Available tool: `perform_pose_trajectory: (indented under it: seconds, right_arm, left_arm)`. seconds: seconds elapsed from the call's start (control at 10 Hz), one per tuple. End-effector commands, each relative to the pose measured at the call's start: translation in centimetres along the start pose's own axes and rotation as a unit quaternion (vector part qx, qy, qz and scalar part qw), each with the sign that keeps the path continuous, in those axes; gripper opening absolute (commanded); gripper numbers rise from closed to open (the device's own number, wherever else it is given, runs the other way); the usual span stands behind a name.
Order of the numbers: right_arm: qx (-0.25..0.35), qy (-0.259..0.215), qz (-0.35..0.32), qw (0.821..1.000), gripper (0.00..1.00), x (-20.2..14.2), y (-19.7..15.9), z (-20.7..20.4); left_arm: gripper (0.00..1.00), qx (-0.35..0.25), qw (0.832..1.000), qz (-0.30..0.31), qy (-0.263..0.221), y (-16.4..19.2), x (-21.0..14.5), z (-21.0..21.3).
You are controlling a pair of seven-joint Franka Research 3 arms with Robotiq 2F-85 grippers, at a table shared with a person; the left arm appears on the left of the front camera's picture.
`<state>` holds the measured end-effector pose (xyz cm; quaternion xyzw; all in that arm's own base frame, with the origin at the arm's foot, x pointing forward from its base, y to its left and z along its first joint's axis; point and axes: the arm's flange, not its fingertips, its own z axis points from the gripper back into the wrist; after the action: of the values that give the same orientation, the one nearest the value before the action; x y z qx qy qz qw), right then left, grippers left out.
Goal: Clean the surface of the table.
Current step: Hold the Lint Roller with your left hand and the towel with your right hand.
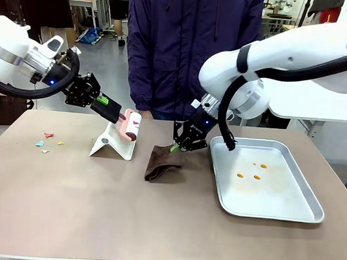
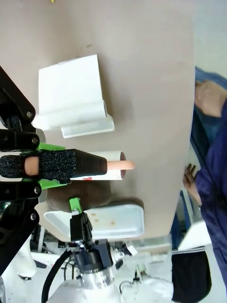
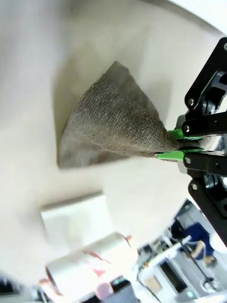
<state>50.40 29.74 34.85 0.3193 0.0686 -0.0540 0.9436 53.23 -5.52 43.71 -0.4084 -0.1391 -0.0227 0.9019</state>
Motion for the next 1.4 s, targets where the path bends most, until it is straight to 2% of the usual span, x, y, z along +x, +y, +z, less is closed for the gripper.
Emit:
perform_pose_trajectory:
  seconds: [0.0, 0.2, 0.3, 0.6, 0.7, 0.9, 1.0, 1.1, 1.2, 1.3]
  right_arm:
    - [0.097, -0.008, 0.056, 0.994, 0.0, -2.8, -2.8, 2.0]
    - [0.202, -0.021, 0.101, 0.974, 0.0, -4.9, -4.5, 4.3]
    - [0.239, -0.025, 0.124, 0.963, 0.0, -6.2, -5.3, 5.2]
    - [0.296, -0.066, 0.187, 0.935, 0.0, -10.9, -8.2, 8.0]
    - [0.332, -0.079, 0.224, 0.913, 0.0, -12.9, -10.5, 9.6]
    - [0.364, -0.109, 0.219, 0.899, 0.0, -16.6, -14.3, 13.1]
    - [0.376, -0.12, 0.214, 0.893, 0.0, -18.5, -15.9, 15.3]
    - [0.375, -0.124, 0.221, 0.892, 0.0, -20.6, -17.8, 17.7]
    - [0.386, -0.112, 0.242, 0.883, 0.0, -22.0, -20.0, 19.8]
    - [0.393, -0.117, 0.232, 0.882, 0.0, -22.9, -22.1, 21.2]
  left_arm:
    - [0.0, -0.047, 0.998, -0.02, -0.028, -0.5, -1.8, 1.9]
    - [0.0, -0.105, 0.994, -0.019, -0.024, -1.0, -2.7, 4.5]
    - [0.0, -0.117, 0.993, 0.006, -0.025, -1.0, -3.6, 5.9]
    - [0.0, -0.202, 0.979, 0.023, 0.024, 0.9, -7.4, 12.0]
    - [0.0, -0.222, 0.974, 0.022, 0.032, 1.5, -9.6, 14.2]
    - [0.0, -0.232, 0.973, 0.008, 0.017, 3.1, -13.5, 17.5]
    - [0.0, -0.223, 0.974, 0.009, 0.027, 4.5, -15.1, 18.7]
    - [0.0, -0.214, 0.977, 0.017, 0.013, 6.0, -16.6, 19.7]
    - [0.0, -0.209, 0.978, 0.017, -0.005, 7.1, -17.7, 20.1]
    - [0.0, -0.206, 0.978, 0.035, -0.024, 8.2, -18.5, 20.5]
